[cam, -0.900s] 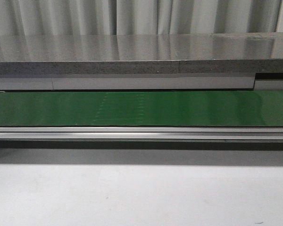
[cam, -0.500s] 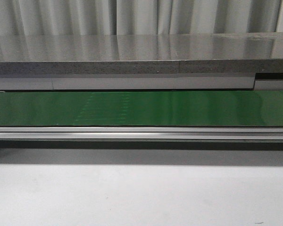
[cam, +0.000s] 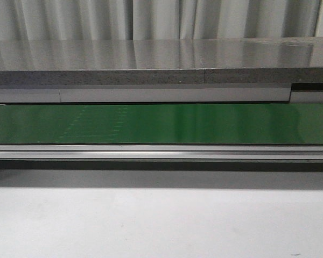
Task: Move button from right to left
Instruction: 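Move the right gripper over the green tray toward the yellow button switch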
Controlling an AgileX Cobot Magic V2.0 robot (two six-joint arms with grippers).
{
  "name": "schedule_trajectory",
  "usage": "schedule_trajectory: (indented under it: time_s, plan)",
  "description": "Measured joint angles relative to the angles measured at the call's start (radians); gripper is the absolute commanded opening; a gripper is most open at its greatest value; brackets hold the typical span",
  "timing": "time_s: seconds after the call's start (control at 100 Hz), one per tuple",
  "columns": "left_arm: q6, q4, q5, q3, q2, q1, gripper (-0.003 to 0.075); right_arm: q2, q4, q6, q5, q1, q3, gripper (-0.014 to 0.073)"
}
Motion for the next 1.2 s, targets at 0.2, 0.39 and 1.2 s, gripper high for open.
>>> schedule_trajectory:
  time_s: [0.2, 0.39, 1.2]
  plan:
    - [0.0, 0.0, 0.0, 0.0, 0.0, 0.0, 0.0005, 0.0, 0.0, 0.0, -0.045, 0.0, 0.0, -0.0064]
    - [0.0, 0.0, 0.0, 0.0, 0.0, 0.0, 0.0005, 0.0, 0.008, 0.0, 0.078, 0.0, -0.055, -0.0064]
    - [0.0, 0.0, 0.0, 0.0, 0.0, 0.0, 0.0005, 0.602, 0.028, 0.0, 0.791, 0.0, -0.82, -0.0064]
